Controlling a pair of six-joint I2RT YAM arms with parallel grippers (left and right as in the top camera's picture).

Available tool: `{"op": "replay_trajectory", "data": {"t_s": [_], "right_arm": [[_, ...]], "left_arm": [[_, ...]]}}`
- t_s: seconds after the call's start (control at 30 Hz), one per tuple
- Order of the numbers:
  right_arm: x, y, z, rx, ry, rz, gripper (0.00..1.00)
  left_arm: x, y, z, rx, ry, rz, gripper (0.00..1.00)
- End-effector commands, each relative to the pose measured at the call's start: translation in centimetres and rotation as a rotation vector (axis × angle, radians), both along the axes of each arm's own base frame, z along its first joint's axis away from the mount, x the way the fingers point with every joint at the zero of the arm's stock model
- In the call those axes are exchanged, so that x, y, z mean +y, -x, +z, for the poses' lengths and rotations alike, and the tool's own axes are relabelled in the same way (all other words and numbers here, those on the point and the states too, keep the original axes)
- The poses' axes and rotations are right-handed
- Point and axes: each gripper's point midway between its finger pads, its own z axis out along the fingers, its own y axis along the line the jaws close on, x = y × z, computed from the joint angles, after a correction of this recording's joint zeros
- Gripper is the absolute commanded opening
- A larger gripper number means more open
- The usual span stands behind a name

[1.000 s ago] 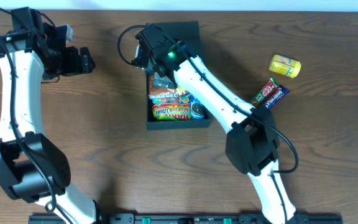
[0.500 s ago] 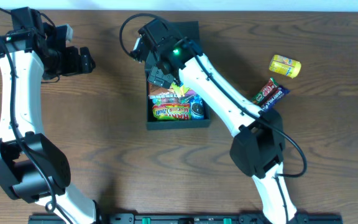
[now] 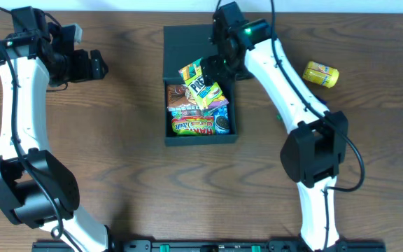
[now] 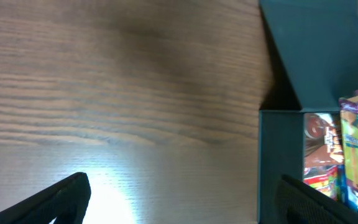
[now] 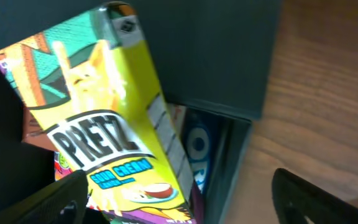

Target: Pack container

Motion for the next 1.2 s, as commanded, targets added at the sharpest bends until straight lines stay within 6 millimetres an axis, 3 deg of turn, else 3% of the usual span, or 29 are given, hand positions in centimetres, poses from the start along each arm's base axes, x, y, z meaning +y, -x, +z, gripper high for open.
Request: {"op": "replay_trajectory", "data": {"t_s": [0.0, 0.13, 0.23, 0.37, 0.5, 0.67, 0.8, 1.03, 1.17], "right_arm": [[-0.5, -0.5, 2.9, -0.035, -0.063, -0.079, 0.96], [-2.6, -1.8, 3.9, -0.067, -0.076, -0.12, 0.99], [-4.8, -3.1, 5.4, -0.12, -0.118, -0.078, 0.99], [-8.2, -4.4, 7.0, -0.17, -0.201, 0.002, 0.98], [-10.2, -4.7, 7.8, -0.195, -0.296, 0.076, 0.96], [-11.4, -4.8, 8.6, -0.243, -0.351, 0.171, 0.95], [-10.9, -3.9, 8.5, -0.249, -0.351, 0.266, 0.94], [-9.0, -2.0, 8.1, -0.183, -0.366, 0.318, 0.91], [-6.6, -0.3, 8.4, -0.135, -0.429, 0.361, 0.87]], "left_arm": [[-1.9, -0.1, 0.9, -0.031, 0.024, -0.066, 0.95], [-6.1, 0.1, 0.9, -0.042, 0.022, -0.216, 0.95], [-10.6, -0.1, 1.2, -0.075, 0.014, -0.333, 0.96], [-17.1, -1.6, 3.4, -0.236, 0.086, -0.488, 0.95], [-20.4, -3.4, 4.9, -0.369, 0.206, -0.58, 0.96], [-21.3, -5.8, 1.6, -0.33, 0.294, -0.535, 0.95], [-21.9, -6.2, -1.4, -0.249, 0.355, -0.513, 0.96], [-21.0, -6.8, -1.2, -0.26, 0.294, -0.5, 0.96], [-20.3, -6.0, -1.4, -0.235, 0.275, -0.526, 0.95]]}}
